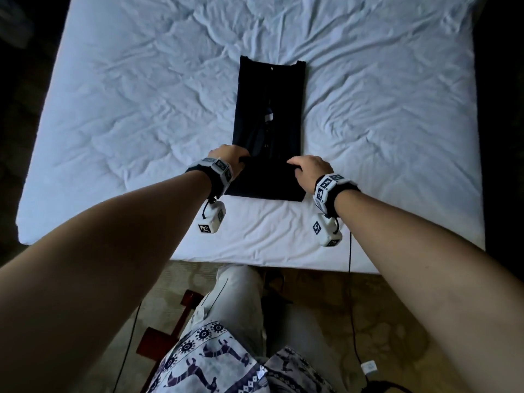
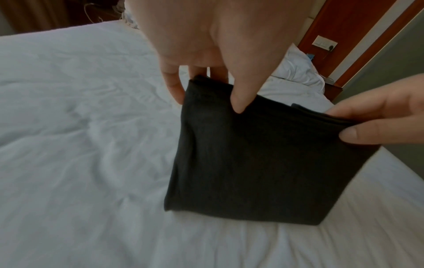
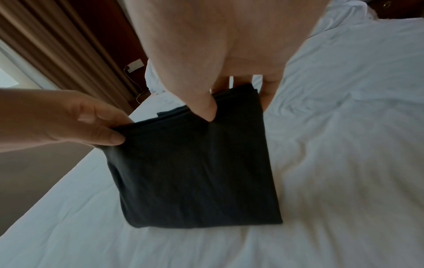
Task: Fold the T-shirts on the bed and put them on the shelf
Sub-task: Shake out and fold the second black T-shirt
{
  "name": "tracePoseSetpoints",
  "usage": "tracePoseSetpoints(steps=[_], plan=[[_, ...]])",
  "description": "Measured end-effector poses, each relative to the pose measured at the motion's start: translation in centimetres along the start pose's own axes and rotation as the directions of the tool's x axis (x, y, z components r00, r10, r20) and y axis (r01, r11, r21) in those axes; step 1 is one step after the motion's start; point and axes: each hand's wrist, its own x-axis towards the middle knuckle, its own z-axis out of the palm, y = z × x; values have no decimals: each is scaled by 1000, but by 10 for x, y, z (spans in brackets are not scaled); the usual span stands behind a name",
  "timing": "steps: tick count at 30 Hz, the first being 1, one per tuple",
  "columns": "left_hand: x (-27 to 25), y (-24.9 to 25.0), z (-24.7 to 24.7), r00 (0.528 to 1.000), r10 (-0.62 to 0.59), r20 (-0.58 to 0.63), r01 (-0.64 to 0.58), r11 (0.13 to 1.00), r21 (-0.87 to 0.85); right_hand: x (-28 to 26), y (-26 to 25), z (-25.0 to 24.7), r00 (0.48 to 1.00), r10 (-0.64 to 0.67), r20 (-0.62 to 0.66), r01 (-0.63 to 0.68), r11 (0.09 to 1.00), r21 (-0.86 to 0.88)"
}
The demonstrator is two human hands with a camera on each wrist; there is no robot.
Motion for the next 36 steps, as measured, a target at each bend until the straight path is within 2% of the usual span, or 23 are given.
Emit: tracePoseSetpoints(steps=[9,18,24,27,29,31,34,36], plan=[[90,-1,-26,997,20,78,-17,999,-40,91,16,-15,996,-15,86,12,999,38],[169,-10,-20,991,-66,119,65,998,11,166,32,1,997,9,81,-14,997,70],[189,-18,-6,995,-96,27,98,992,-79,191,38,10,999,11,39,-14,998,68],[177,-25,-1,976,-215,-27,203,953,-226,184,46,16,996,94,-12,-89,975,204],[164,-29,1,941,-336,-33,304,885,-353,174,48,21,976,214,-28,-194,929,315],[149,-34,6,893,-444,75,431,796,-424,159,51,27,931,364,27,-343,850,400],[131,-49,29,829,-454,326,558,715,-421,133,59,45,825,528,200,-559,713,423],[127,-66,56,788,-438,432,607,668,-431,117,65,60,771,546,328,-637,646,421]])
